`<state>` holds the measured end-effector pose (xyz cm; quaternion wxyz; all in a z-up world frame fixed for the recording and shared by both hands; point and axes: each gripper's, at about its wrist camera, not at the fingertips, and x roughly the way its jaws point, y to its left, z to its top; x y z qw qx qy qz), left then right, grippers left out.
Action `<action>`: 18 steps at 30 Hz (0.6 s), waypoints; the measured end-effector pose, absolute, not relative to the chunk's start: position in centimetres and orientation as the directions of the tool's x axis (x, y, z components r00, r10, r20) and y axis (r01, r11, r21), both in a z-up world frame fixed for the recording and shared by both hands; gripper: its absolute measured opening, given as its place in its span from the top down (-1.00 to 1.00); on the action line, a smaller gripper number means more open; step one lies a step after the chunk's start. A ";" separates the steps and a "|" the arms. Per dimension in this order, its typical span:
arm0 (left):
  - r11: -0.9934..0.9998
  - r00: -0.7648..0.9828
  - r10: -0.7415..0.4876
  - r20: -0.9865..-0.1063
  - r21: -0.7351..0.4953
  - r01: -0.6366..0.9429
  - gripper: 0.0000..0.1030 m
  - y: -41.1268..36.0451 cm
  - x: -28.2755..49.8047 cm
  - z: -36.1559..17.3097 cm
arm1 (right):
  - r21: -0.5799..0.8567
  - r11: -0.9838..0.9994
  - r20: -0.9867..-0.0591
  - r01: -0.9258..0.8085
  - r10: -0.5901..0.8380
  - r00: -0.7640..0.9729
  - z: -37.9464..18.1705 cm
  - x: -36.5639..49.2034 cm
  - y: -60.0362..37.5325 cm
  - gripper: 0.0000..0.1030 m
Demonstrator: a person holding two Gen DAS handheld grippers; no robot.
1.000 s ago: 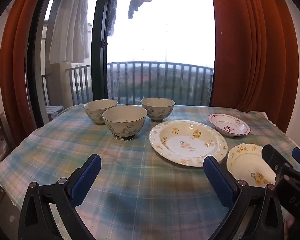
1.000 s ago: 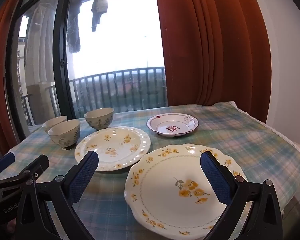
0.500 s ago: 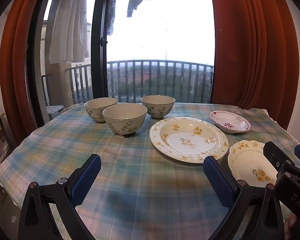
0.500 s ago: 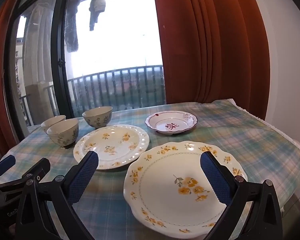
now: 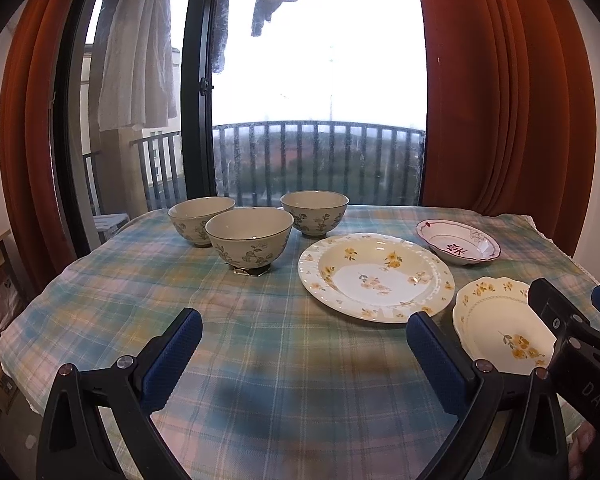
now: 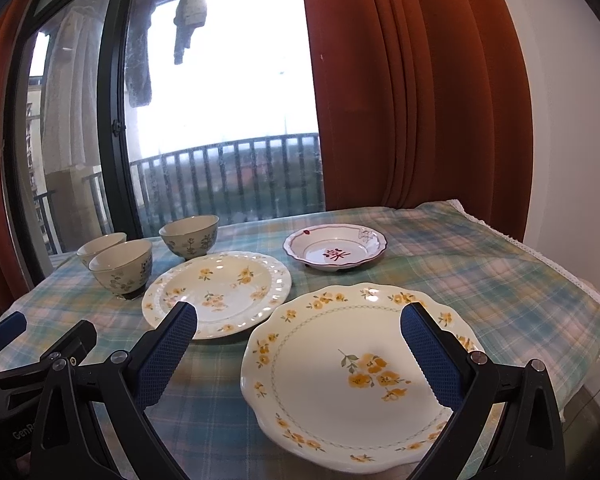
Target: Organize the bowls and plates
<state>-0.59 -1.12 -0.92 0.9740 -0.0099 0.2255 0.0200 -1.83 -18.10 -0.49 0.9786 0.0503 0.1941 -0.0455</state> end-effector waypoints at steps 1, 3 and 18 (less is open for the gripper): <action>0.999 0.893 0.039 -0.449 -0.006 -0.047 -0.99 -1.2 -0.6 -0.8 | 0.078 0.991 -0.386 0.110 -0.071 0.920 -0.5 -1.9 -18.1 -0.99; 0.999 0.886 0.042 -0.463 0.002 -0.046 -0.99 -1.4 -0.8 -0.6 | 0.085 0.991 -0.387 0.105 -0.064 0.920 -0.3 -2.1 -18.2 -0.99; 0.999 0.892 0.037 -0.450 0.006 -0.039 -1.00 -1.8 -4.1 3.0 | 0.093 0.993 -0.341 0.078 -0.042 0.939 3.5 -5.3 -18.1 -0.98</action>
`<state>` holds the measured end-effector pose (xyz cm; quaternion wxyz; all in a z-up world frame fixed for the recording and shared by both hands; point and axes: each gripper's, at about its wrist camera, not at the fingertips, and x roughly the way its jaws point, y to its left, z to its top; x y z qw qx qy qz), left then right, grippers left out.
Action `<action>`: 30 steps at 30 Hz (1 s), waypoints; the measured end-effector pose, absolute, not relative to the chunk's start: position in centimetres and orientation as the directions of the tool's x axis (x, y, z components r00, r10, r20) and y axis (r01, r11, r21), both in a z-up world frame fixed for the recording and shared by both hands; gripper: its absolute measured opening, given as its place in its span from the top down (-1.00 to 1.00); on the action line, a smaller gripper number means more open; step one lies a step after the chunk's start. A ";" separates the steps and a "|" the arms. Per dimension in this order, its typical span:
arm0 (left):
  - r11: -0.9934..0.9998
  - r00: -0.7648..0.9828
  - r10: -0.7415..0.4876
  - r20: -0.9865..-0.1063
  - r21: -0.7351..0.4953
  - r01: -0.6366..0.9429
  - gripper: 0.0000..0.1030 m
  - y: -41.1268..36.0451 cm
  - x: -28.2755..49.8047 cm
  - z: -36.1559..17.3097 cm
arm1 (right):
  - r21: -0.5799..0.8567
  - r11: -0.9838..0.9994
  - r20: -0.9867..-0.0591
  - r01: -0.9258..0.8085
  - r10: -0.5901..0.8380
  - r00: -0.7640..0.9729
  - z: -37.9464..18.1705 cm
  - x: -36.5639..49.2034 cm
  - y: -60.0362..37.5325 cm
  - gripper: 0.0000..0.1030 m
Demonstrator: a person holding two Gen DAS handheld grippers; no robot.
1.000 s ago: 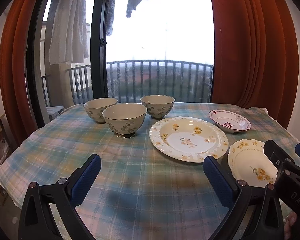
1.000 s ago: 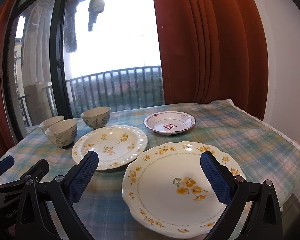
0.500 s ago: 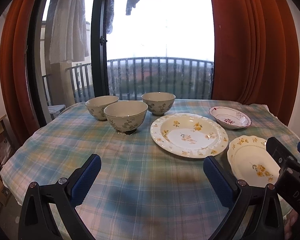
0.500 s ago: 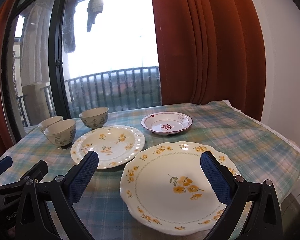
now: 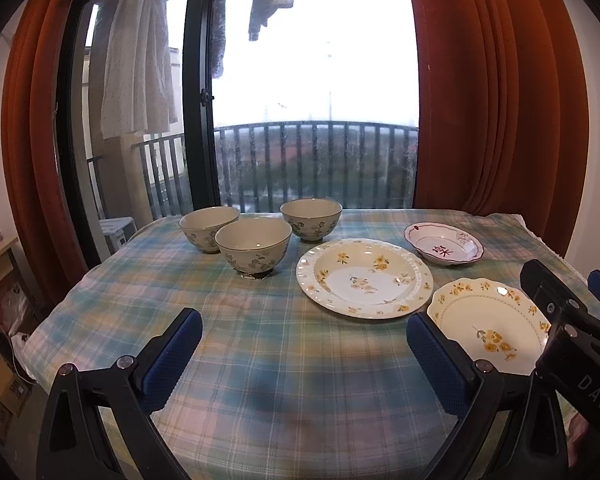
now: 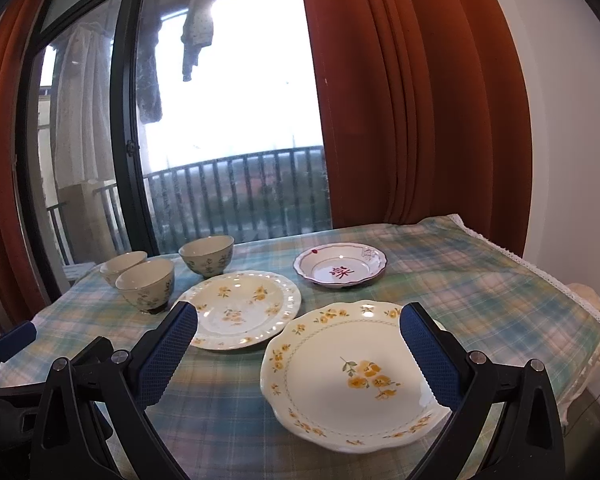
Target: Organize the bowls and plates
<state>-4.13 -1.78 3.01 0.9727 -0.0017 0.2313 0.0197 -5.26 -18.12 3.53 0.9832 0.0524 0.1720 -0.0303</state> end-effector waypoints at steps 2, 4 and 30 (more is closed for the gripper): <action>0.999 0.895 0.046 -0.444 0.010 -0.046 -1.00 -1.6 -4.3 3.3 | 0.072 0.995 -0.335 0.073 -0.045 0.941 3.9 -5.4 -17.8 -0.99; 0.999 0.898 0.052 -0.436 0.015 -0.050 -0.99 -1.3 -4.2 3.6 | 0.060 0.997 -0.348 0.056 -0.032 0.937 4.4 -5.0 -17.6 -0.98; 0.999 0.874 -0.037 -0.485 -0.012 0.036 -1.00 2.4 2.6 3.2 | -0.008 0.984 -0.398 0.179 -0.168 0.902 5.2 -0.3 -13.8 -0.98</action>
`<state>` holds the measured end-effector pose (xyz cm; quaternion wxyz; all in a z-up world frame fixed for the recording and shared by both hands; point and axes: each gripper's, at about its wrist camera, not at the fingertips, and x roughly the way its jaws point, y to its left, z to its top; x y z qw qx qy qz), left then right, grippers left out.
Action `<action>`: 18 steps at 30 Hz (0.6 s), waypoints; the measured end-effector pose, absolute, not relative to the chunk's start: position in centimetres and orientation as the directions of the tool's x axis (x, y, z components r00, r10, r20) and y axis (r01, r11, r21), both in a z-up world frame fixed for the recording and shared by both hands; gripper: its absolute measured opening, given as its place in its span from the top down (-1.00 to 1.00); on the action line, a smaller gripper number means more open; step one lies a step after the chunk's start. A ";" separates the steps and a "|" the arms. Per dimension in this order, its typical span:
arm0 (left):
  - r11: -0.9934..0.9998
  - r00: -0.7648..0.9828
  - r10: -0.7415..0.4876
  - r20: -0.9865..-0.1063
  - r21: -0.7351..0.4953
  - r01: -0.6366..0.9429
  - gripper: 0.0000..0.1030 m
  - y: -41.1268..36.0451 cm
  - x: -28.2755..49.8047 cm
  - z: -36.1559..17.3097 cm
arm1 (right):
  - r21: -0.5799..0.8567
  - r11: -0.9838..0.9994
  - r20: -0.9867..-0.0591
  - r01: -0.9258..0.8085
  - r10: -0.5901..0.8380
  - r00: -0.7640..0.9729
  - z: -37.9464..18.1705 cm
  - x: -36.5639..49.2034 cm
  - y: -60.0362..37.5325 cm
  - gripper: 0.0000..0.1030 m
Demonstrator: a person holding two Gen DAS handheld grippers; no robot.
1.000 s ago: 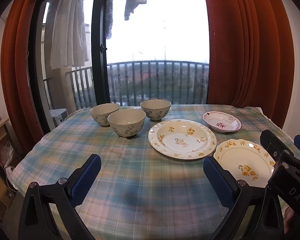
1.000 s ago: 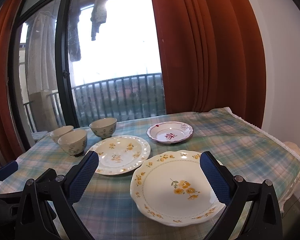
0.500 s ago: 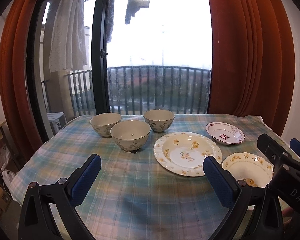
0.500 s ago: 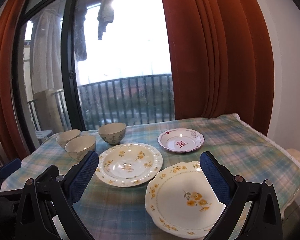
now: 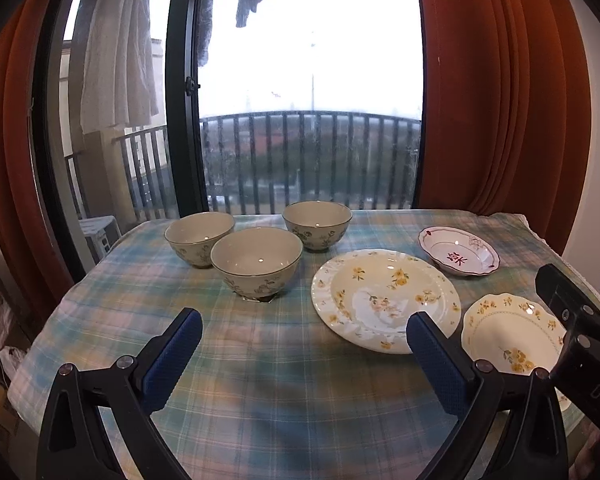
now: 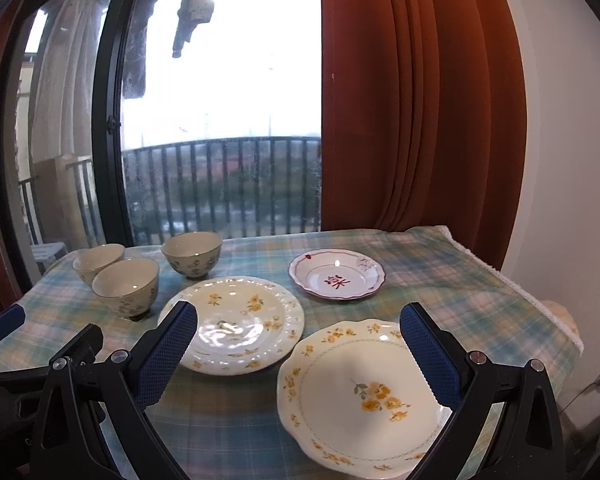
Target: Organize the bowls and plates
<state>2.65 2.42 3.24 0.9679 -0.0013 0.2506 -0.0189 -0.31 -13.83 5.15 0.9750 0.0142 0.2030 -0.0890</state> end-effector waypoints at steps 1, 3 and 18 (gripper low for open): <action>0.999 0.873 -0.039 -0.486 -0.015 0.036 -1.00 2.2 2.7 3.3 | -0.002 0.983 -0.399 0.181 -0.167 0.901 5.1 -0.3 -14.0 -0.98; 0.999 0.872 -0.042 -0.487 -0.013 0.041 -0.99 1.4 2.7 3.2 | 0.009 0.983 -0.412 0.182 -0.162 0.897 5.0 0.0 -14.8 -0.98; 0.998 0.847 0.055 -0.529 -0.005 -0.068 -0.99 -7.0 3.3 2.6 | 0.092 0.994 -0.476 0.064 -0.012 0.879 3.1 3.0 -24.2 -0.98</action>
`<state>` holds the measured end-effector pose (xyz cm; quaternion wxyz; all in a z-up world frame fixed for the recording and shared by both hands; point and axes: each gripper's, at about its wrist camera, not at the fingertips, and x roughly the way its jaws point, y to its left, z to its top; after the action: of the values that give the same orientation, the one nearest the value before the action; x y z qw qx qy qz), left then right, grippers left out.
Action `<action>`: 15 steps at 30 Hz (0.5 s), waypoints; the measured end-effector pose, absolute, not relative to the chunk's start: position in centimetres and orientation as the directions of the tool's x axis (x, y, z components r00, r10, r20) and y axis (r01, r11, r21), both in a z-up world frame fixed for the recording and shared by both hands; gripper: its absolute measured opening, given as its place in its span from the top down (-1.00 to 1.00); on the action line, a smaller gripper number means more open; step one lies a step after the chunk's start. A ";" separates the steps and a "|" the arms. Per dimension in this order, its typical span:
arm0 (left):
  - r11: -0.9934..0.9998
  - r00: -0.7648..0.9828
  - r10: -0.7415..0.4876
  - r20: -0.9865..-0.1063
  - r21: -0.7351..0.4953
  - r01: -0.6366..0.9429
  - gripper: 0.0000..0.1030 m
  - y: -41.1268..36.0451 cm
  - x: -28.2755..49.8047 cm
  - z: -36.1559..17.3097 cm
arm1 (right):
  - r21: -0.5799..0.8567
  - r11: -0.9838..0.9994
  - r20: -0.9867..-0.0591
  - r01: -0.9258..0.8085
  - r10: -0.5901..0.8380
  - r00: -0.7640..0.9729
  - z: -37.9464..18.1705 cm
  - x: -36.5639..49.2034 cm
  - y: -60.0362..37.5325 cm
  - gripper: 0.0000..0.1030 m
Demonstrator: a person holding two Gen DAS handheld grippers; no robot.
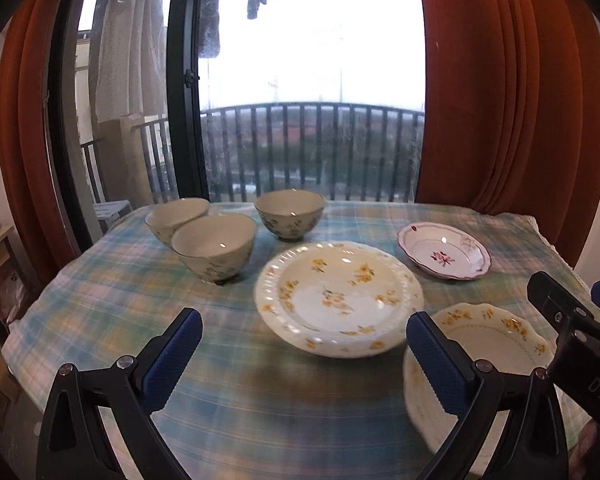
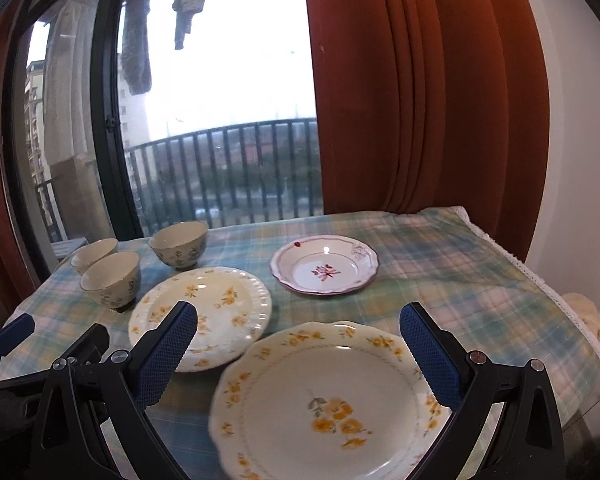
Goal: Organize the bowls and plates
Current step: 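Grasp the rim of the large yellow-flower plate with the right gripper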
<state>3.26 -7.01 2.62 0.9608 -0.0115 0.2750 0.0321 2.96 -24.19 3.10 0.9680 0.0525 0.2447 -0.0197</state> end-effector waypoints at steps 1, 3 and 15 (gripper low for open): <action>0.998 0.841 0.051 -0.539 -0.004 -0.063 -0.99 -7.7 3.4 2.4 | 0.097 0.993 -0.485 0.066 -0.011 0.875 2.8 3.2 -25.0 -0.98; 0.998 0.828 0.049 -0.558 0.003 -0.057 -0.99 -9.3 3.8 1.8 | 0.093 0.993 -0.499 0.073 -0.017 0.866 2.1 3.6 -26.6 -0.98; 0.999 0.681 0.025 -0.731 -0.004 -0.040 -0.59 -16.6 6.7 -4.2 | 0.037 0.997 -0.646 0.062 -0.024 0.763 -3.8 6.6 -32.4 -0.86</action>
<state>6.74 -16.63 -4.17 0.9169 -0.0098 0.3987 0.0178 6.64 -32.37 -3.81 0.9385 0.0279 0.3435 -0.0229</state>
